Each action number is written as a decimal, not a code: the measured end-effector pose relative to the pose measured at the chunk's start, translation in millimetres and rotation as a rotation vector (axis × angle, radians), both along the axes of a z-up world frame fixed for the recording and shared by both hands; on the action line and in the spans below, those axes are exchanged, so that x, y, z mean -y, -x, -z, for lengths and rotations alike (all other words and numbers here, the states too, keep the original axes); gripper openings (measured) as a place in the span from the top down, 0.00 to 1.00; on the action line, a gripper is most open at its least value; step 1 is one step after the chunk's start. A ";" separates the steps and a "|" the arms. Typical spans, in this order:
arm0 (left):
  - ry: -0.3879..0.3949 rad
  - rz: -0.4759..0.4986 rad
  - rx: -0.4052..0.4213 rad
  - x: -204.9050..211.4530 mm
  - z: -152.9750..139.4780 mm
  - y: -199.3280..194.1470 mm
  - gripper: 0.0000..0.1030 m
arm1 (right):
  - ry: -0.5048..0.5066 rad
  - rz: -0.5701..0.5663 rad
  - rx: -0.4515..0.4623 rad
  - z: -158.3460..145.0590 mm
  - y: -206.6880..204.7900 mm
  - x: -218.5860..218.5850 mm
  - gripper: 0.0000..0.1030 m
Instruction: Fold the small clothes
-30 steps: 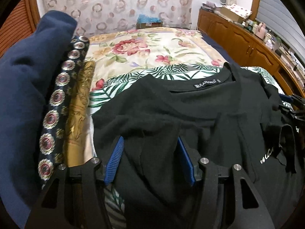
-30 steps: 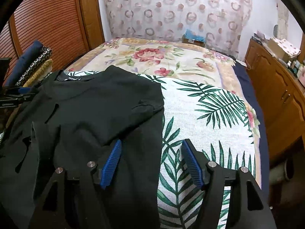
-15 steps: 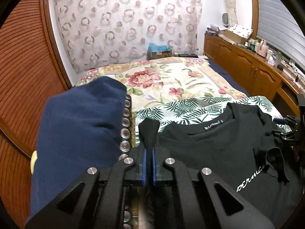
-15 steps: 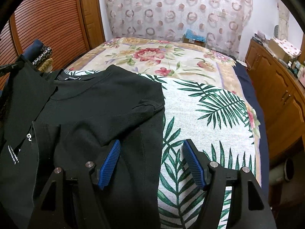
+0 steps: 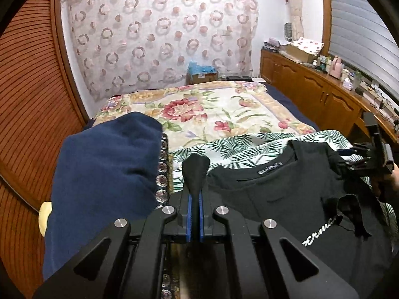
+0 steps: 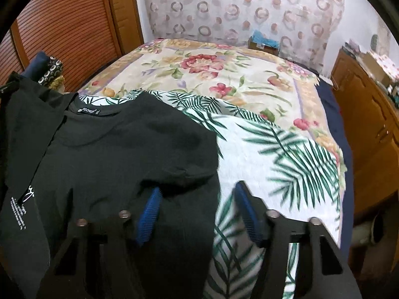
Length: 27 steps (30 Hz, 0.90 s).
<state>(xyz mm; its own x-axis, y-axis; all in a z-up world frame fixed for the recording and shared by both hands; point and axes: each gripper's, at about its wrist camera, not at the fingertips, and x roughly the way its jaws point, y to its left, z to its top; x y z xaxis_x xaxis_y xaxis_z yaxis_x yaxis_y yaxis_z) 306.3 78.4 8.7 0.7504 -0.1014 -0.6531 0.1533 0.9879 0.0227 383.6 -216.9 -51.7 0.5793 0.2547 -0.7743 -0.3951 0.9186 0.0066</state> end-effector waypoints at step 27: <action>0.065 0.046 0.164 -29.7 -22.7 244.8 0.95 | -0.223 -0.060 0.273 -58.1 270.4 77.8 0.93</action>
<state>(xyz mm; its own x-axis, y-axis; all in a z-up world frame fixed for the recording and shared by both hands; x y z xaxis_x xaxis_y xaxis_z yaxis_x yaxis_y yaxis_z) 61.5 108.1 31.3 0.8397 -0.1761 -0.5137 0.1978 0.9802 -0.0128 113.2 -294.7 6.5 0.7359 0.4398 -0.5149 -0.4631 0.8816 0.0911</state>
